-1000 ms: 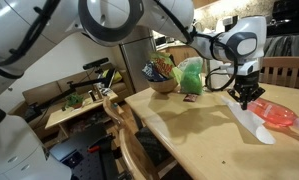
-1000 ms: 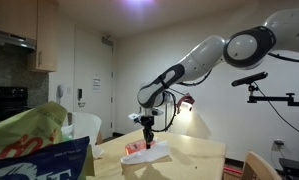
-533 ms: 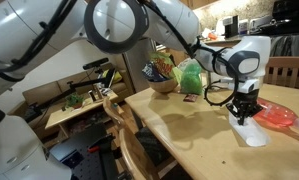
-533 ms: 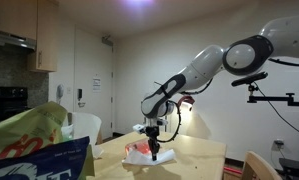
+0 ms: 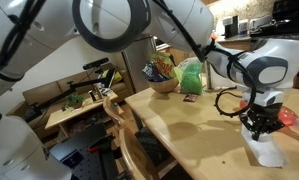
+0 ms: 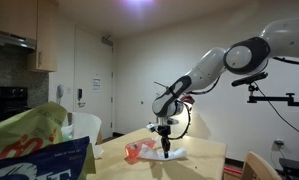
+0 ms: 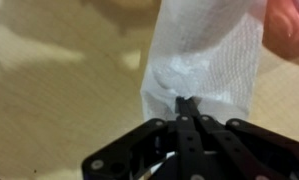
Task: Move the piece of tissue at the right to the left
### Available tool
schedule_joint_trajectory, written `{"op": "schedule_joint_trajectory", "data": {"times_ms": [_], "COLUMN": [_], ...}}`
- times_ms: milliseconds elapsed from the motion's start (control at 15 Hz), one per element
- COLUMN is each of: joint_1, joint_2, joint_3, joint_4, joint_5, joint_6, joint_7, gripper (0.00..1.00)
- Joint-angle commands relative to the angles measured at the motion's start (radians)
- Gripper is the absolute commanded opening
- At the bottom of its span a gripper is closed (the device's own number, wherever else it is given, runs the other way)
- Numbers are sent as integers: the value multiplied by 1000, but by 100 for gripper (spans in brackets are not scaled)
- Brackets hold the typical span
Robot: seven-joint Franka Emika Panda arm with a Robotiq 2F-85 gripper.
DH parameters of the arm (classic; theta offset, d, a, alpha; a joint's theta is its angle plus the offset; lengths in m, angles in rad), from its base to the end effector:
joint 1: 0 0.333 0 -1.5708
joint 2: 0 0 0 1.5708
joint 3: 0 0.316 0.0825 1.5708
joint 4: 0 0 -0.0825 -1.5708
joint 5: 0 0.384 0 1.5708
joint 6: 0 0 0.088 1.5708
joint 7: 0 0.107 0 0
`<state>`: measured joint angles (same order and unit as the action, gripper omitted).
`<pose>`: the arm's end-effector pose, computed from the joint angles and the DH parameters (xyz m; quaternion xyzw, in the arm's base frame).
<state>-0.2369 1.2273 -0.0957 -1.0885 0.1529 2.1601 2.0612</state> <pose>0.7029 -0.2146 0.0447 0.3464 -0.9350 -0.0585 0.0488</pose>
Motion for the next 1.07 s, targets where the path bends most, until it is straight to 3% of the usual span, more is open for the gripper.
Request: {"op": "schedule_joint_trajectory", "data": {"times_ms": [0,667,1000], "joint_1": [-34,-107,-56], "joint_2": [-32,-78,-127], "joint_3": [-22,-38,-100], "joint_4": [-131,-306,-326], "joint_5": [20,73,130], "joint_6": [46,68,81], "joint_7": [43,180,209], "gripper": [0,0,0]}}
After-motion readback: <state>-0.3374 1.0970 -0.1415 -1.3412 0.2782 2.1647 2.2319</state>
